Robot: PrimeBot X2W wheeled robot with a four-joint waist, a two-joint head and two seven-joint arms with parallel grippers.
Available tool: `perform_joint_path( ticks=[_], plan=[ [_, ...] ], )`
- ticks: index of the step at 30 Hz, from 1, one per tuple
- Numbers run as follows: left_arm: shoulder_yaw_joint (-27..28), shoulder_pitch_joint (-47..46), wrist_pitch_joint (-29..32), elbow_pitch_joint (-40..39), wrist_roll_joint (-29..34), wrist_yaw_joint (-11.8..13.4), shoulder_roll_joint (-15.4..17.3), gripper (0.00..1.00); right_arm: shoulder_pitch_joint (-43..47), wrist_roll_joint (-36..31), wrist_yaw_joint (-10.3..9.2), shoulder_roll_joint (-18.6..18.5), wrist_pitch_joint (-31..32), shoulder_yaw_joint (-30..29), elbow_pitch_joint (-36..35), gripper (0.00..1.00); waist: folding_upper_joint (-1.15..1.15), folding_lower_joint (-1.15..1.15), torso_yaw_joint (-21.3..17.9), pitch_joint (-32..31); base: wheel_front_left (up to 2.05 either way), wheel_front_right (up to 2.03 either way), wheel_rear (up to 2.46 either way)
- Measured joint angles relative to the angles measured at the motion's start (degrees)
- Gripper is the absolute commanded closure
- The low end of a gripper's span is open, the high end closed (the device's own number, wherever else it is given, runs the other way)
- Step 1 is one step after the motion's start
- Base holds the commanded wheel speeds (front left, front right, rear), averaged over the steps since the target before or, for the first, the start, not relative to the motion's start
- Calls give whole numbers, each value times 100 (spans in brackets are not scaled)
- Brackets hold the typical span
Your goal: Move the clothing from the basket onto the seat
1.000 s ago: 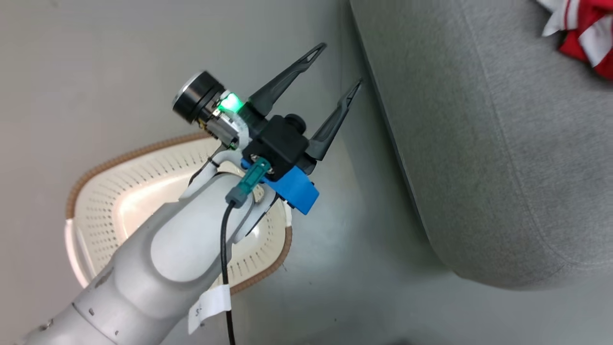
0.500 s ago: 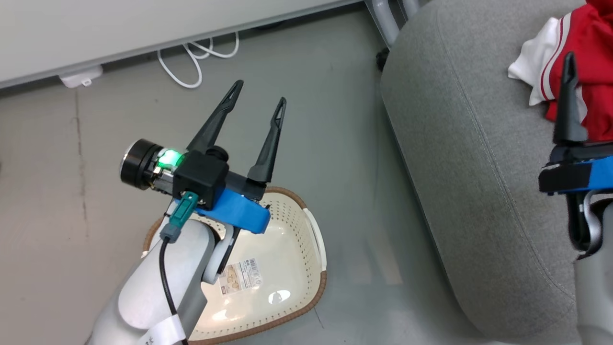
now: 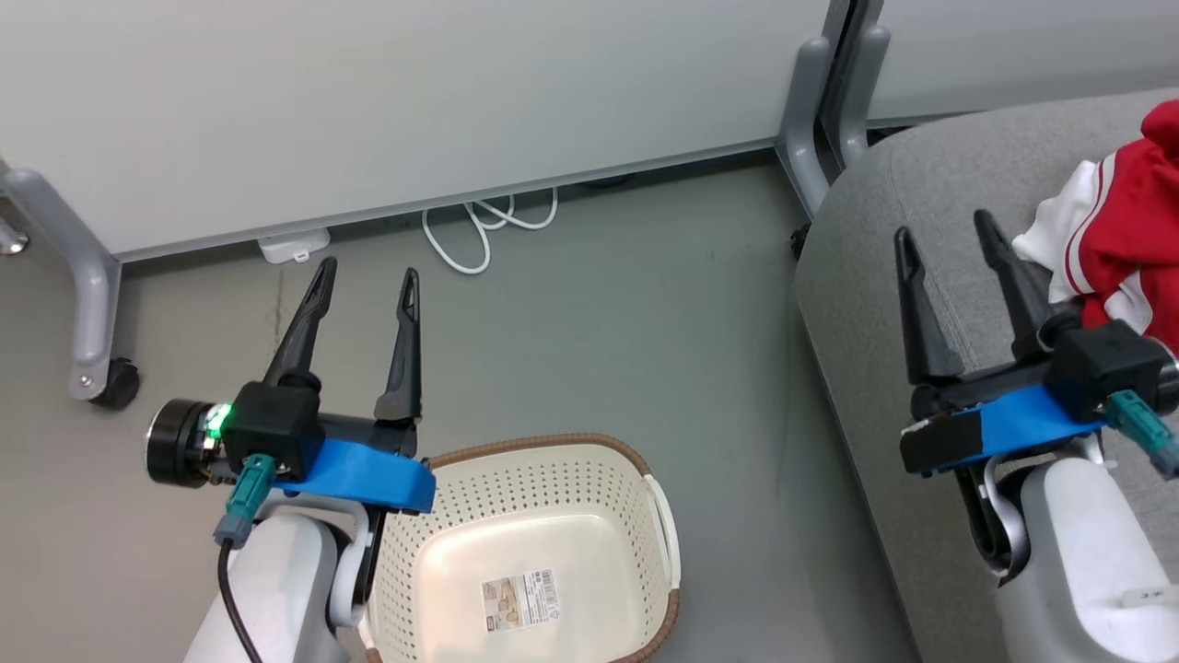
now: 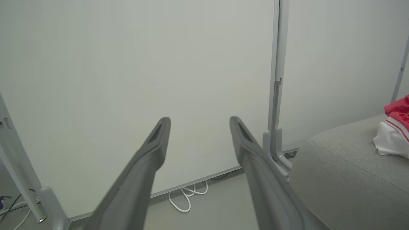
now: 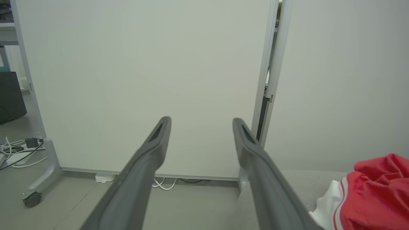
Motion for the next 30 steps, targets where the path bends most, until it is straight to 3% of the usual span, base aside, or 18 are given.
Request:
perform_joint_path(
  ticks=[15,30],
  plan=[
    [966,1086,0,-259,422,-444,-385,0,1054,100,0,268,0,23,-4,0,0,0,221,-621,0,0,0],
    [1325,1551,0,-302,577,-732,-601,0,1640,198,0,409,0,-238,-155,0,0,1,429,-840,0,0,0]
  ],
)
